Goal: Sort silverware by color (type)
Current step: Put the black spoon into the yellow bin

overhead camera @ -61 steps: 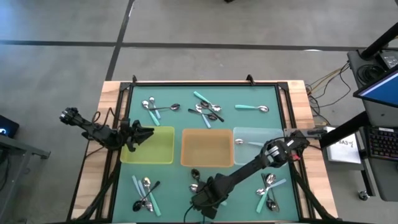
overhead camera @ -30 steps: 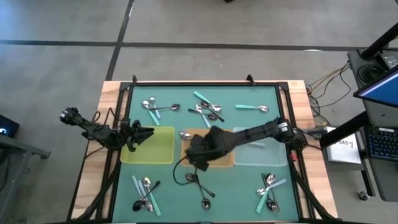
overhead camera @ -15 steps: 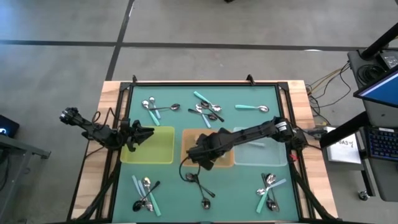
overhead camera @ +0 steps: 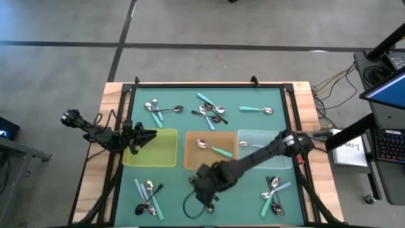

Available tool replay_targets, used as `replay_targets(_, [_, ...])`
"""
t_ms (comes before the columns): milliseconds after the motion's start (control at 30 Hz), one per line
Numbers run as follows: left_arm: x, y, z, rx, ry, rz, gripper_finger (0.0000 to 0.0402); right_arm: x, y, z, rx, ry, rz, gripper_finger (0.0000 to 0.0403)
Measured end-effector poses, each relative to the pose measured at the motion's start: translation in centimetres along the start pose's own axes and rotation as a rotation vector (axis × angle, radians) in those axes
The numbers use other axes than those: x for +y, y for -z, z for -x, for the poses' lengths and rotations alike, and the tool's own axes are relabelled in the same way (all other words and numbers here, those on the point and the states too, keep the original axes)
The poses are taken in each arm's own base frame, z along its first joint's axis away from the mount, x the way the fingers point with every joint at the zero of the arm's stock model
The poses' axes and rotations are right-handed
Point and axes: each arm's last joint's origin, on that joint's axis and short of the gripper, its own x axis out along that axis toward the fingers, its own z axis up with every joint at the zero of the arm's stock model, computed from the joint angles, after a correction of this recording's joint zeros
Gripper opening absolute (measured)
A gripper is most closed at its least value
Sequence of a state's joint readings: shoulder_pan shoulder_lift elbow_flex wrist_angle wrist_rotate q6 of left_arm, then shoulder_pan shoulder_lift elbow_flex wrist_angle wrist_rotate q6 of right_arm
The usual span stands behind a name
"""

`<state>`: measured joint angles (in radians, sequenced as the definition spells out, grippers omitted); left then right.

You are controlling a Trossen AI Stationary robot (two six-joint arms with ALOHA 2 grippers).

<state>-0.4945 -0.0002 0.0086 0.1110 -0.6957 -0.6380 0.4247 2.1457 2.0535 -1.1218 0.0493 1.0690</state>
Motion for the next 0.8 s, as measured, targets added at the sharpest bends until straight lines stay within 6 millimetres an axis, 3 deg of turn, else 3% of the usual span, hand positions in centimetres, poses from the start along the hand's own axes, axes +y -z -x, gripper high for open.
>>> replay_targets(167, [0.0,0.0,0.0,0.000,0.000,0.000,0.0120,1.4,1.9,-3.4,0.022,0.024,-0.020,0.0167])
replay_targets(367, [0.0,0.0,0.0,0.000,-0.001,0.000,0.0120,1.5,2.5,-6.4,0.035,0.073,-0.025,0.0168])
replay_targets(800, [0.0,0.0,0.0,0.000,0.000,0.000,0.0120,1.2,2.3,-8.5,-0.019,0.142,-0.010,0.0166])
